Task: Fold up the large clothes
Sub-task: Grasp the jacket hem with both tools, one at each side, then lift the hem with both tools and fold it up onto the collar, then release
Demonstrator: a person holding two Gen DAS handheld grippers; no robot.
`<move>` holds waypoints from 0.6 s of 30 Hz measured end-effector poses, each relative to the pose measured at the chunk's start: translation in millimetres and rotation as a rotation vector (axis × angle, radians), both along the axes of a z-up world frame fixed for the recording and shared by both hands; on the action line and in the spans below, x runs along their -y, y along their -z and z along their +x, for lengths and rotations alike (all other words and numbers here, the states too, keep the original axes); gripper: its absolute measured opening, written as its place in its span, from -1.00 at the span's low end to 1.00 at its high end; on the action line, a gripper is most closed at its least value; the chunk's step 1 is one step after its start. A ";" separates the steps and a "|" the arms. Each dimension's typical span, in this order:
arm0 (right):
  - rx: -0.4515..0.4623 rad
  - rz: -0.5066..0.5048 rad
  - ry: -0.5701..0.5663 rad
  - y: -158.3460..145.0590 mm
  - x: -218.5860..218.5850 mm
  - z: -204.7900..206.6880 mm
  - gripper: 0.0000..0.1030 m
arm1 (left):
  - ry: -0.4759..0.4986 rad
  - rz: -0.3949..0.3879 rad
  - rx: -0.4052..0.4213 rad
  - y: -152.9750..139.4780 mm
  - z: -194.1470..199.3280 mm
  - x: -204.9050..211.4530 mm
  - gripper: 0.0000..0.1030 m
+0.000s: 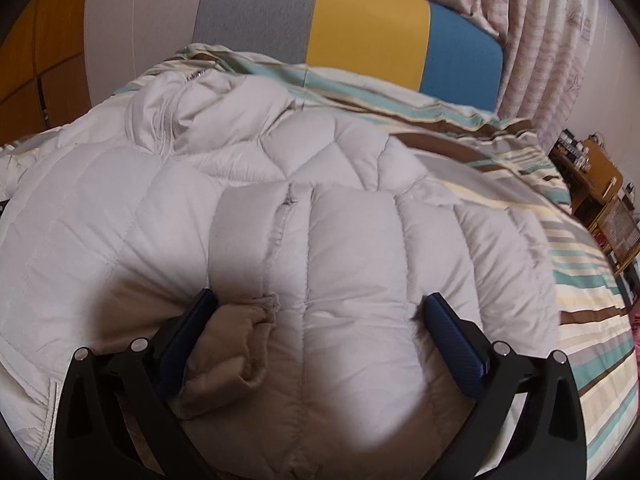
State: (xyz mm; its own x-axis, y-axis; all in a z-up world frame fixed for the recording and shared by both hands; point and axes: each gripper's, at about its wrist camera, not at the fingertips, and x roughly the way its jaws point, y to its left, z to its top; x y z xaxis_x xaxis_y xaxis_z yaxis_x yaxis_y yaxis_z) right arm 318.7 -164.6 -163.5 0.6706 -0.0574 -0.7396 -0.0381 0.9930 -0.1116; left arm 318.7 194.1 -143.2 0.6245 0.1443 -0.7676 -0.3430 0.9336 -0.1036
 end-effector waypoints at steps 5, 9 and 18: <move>0.001 0.016 0.001 0.8 2.2 0.0 0.97 | -0.015 0.026 -0.007 -4.8 -4.8 3.3 0.78; 0.006 0.025 0.002 -0.8 4.6 -1.0 0.97 | -0.067 0.098 -0.010 -26.3 -27.0 6.6 0.87; 0.019 0.032 0.000 -5.1 5.8 -7.9 0.97 | -0.138 0.288 0.299 -88.9 -97.9 44.4 0.87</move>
State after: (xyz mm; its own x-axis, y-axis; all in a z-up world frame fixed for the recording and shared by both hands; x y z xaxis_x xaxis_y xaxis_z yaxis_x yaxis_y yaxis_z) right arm 310.8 -170.4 -158.4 0.6844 -0.0340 -0.7283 -0.0366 0.9961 -0.0809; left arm 220.8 149.8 -54.3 0.7731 0.4239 -0.4718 -0.4613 0.8863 0.0404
